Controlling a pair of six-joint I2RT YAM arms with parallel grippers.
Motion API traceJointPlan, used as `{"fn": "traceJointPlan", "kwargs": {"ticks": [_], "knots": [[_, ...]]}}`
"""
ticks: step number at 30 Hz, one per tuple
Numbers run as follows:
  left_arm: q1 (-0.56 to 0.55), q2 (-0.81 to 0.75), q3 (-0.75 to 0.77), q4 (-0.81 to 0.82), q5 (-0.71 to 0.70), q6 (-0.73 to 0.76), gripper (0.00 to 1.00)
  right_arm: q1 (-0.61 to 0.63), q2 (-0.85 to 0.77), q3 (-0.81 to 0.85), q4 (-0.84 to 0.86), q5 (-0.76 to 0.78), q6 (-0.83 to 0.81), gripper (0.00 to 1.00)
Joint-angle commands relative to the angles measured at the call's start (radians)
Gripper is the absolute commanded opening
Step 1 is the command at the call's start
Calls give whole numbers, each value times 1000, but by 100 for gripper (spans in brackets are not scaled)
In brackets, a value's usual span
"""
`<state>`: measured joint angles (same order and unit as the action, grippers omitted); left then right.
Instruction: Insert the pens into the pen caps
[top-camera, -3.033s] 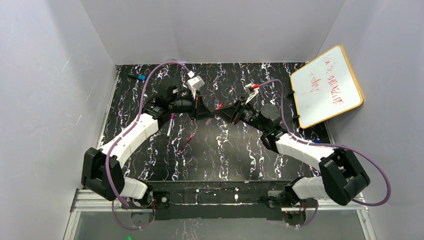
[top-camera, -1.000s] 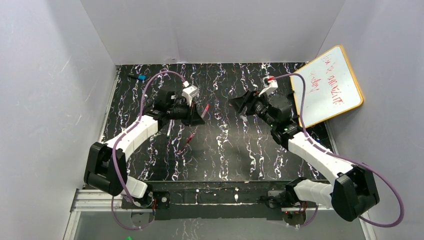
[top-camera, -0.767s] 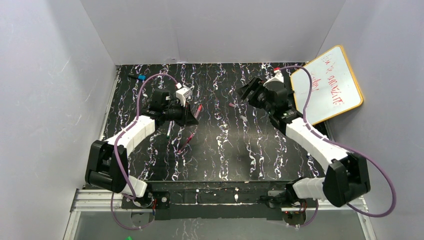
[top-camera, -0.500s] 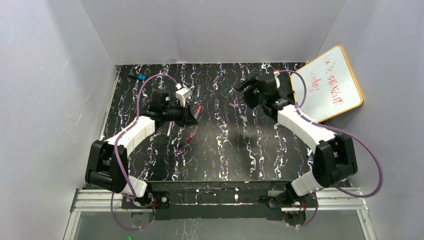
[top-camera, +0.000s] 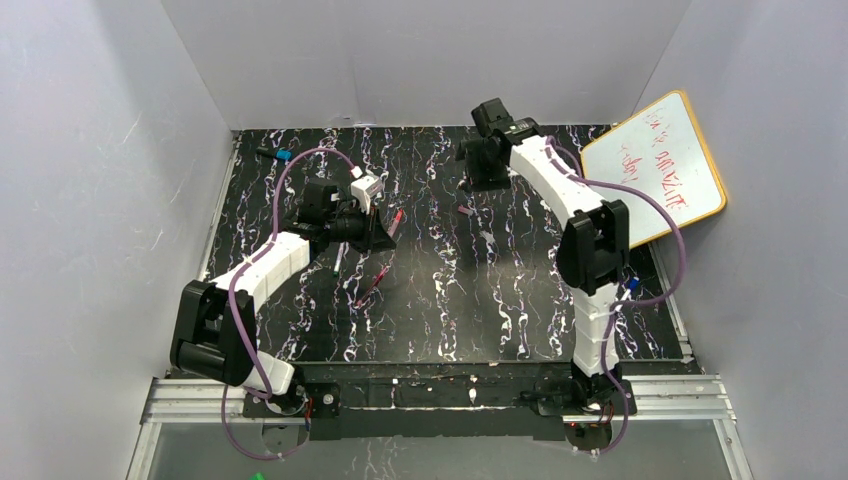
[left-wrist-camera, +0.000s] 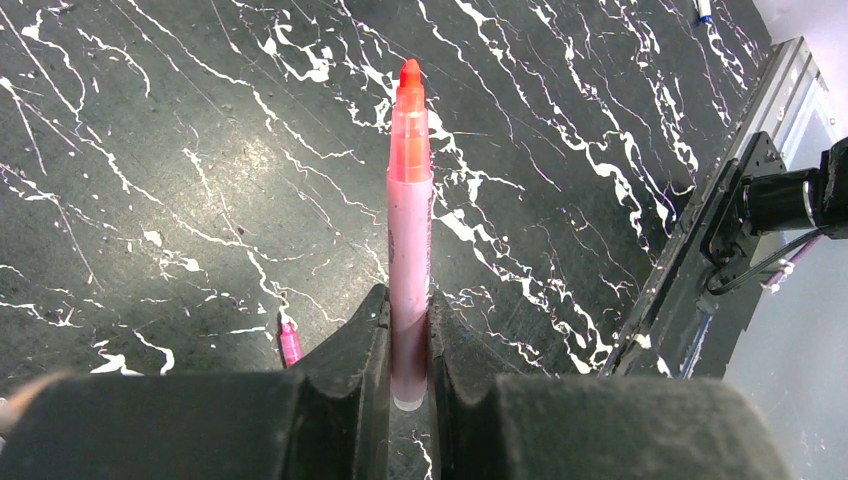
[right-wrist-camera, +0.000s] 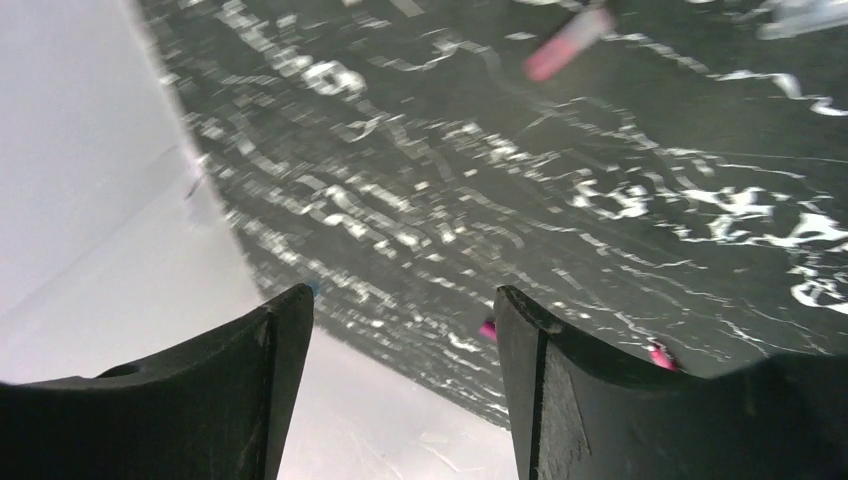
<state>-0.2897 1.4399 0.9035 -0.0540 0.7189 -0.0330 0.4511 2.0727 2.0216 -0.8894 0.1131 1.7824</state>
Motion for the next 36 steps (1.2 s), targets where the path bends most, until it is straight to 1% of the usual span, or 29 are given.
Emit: {"fn": "traceJointPlan", "kwargs": {"ticks": [1,8,17,22,29,32,36], "knots": [[5,-44,-5,-11,-6,16,0,-12,66,23,-179,-79,145,73],[5,-38,2,-27,-24,24,0,-21,105,0,-164,-94,224,72],[5,-35,2,-33,-36,28,0,-64,161,9,-158,-83,260,68],[5,-28,2,-36,-39,28,0,-89,163,-41,-114,-93,263,65],[5,-20,6,-41,-42,29,0,-105,204,-21,-93,-104,251,61],[6,-15,8,-45,-45,29,0,-105,222,-25,-85,-138,232,55],[6,-10,11,-47,-47,29,0,-101,232,-62,-64,-165,225,53]]}}
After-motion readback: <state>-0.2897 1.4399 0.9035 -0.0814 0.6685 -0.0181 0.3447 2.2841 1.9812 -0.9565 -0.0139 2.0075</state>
